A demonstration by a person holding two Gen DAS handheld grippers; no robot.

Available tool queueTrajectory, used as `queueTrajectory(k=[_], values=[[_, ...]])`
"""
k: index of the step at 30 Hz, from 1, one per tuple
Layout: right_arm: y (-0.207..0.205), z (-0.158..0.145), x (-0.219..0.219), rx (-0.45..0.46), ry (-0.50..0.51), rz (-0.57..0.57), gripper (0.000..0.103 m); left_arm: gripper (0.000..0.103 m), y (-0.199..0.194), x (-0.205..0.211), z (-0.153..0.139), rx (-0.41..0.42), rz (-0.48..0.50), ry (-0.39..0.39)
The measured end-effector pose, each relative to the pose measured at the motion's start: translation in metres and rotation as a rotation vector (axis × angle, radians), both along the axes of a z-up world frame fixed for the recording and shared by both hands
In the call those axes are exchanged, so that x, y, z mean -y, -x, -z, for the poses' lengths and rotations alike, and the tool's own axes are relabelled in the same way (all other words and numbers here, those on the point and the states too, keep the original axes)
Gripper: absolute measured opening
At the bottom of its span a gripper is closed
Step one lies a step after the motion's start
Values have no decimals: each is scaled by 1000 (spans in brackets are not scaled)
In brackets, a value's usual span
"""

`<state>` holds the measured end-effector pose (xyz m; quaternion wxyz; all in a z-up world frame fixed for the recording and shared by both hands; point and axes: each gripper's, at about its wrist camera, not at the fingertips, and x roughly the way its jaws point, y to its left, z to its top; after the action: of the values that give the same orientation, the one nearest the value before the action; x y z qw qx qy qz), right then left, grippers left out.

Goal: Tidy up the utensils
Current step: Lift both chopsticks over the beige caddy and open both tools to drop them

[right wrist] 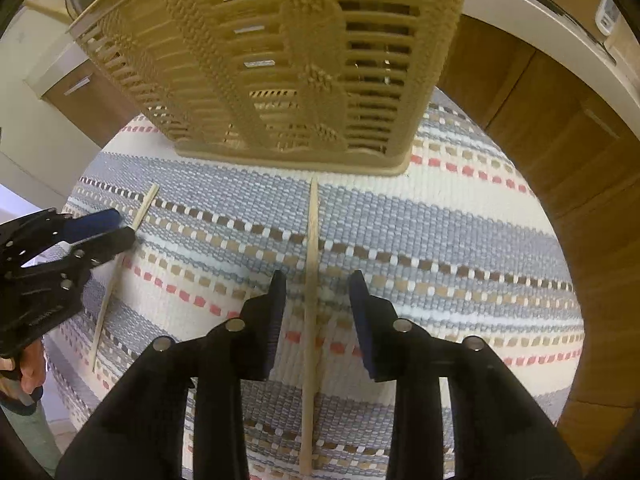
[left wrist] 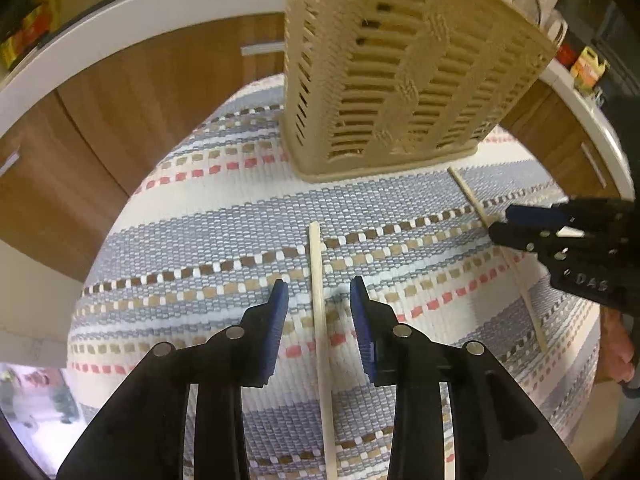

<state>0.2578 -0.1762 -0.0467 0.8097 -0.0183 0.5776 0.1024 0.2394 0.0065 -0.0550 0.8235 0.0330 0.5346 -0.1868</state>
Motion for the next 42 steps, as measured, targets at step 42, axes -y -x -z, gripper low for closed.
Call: queueTrajectory(k=[42], values=[[105, -170, -28, 490, -90, -113, 4, 4, 102, 25, -200, 580, 0, 231]])
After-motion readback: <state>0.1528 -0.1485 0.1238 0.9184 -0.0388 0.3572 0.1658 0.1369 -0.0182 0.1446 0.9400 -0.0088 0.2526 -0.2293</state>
